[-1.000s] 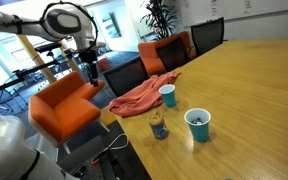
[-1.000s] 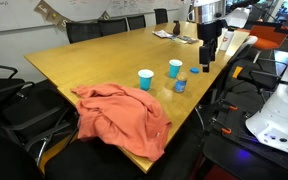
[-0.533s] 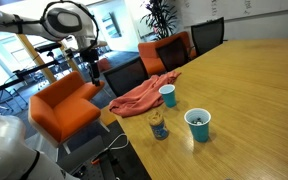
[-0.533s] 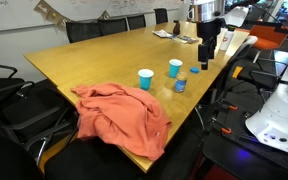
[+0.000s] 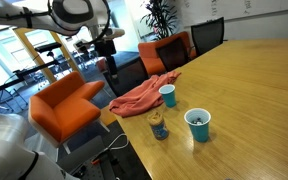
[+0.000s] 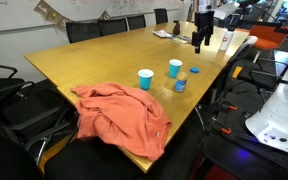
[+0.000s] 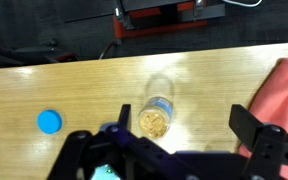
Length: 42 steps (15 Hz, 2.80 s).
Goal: Pour the contents from the right cup into the left cup
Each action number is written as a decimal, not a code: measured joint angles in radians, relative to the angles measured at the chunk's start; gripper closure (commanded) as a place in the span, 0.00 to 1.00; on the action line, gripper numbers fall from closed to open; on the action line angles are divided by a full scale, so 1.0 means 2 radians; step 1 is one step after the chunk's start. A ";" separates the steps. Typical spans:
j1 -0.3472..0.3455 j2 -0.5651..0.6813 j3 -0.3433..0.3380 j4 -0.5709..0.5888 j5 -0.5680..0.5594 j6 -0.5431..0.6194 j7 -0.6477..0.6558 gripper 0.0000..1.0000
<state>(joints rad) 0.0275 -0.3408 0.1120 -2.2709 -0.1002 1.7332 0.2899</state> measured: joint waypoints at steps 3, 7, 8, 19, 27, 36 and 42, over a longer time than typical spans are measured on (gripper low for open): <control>-0.023 0.022 -0.033 0.015 -0.038 0.036 -0.035 0.00; -0.039 0.055 -0.071 0.039 -0.066 0.084 -0.109 0.00; -0.042 0.064 -0.080 0.046 -0.065 0.093 -0.133 0.00; -0.071 0.177 -0.145 0.110 0.010 0.175 -0.336 0.00; -0.106 0.295 -0.140 0.157 0.044 0.269 -0.410 0.00; -0.167 0.413 -0.107 0.231 0.070 0.293 -0.479 0.15; -0.180 0.441 -0.088 0.262 0.071 0.293 -0.488 0.66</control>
<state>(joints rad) -0.3317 0.5417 -0.0635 -1.7460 0.0420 2.3186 -0.6863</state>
